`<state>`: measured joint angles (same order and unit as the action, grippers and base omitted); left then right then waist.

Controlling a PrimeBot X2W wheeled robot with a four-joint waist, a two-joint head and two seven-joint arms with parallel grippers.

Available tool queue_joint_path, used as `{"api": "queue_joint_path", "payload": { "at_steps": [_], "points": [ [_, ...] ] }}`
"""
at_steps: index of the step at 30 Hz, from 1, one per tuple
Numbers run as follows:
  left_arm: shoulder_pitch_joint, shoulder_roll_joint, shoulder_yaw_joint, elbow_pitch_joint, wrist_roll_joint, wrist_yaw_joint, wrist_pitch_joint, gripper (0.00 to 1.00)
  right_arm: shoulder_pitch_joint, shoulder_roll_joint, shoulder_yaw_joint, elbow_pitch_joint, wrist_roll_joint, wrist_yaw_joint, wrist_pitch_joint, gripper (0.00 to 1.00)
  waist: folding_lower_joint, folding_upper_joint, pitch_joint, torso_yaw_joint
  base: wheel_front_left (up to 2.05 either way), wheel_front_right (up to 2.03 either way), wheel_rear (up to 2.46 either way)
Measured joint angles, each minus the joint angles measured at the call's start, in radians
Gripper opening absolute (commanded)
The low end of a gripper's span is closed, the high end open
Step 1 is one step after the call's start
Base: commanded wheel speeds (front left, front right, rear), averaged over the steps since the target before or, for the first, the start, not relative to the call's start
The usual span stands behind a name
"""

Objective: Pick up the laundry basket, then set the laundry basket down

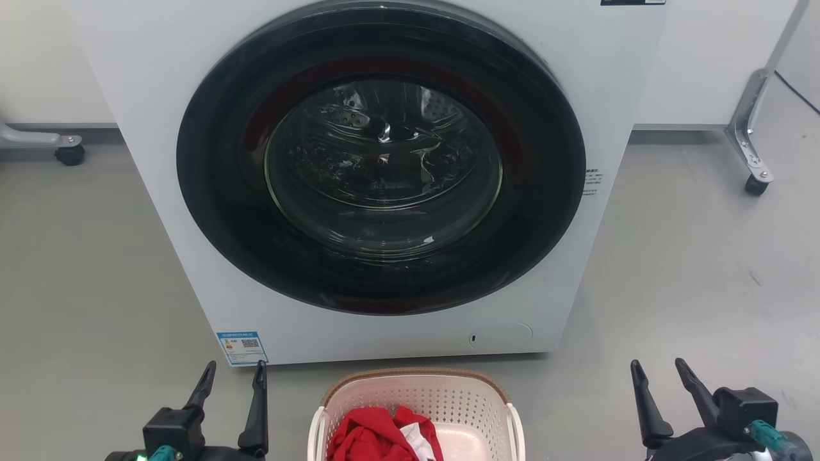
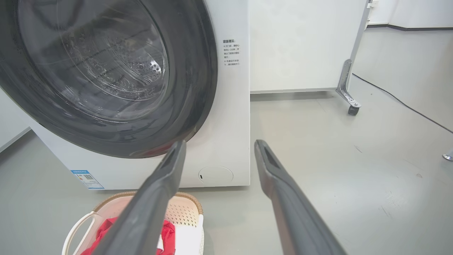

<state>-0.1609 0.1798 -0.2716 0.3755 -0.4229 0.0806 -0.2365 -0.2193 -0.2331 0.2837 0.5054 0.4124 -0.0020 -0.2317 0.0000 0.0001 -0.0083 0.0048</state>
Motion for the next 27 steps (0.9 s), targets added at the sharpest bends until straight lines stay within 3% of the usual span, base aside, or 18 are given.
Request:
{"api": "queue_joint_path", "payload": {
  "at_steps": [5, 27],
  "points": [
    [-0.002, 0.0, -0.009, 0.01, 0.061, 0.009, -0.013, 1.0, -0.016, -0.002, 0.016, 0.014, -0.058, -0.007, -0.017, 1.0, 0.0, 0.0, 0.0, 0.0, 0.0, 0.0, 0.0],
    [-0.006, -0.018, -0.001, 0.04, 0.062, 0.01, -0.013, 1.0, -0.018, -0.002, -0.003, 0.026, -0.078, -0.005, -0.017, 1.0, 0.0, 0.0, 0.007, 0.001, 0.0, 0.0, 0.0]
  ]
}}
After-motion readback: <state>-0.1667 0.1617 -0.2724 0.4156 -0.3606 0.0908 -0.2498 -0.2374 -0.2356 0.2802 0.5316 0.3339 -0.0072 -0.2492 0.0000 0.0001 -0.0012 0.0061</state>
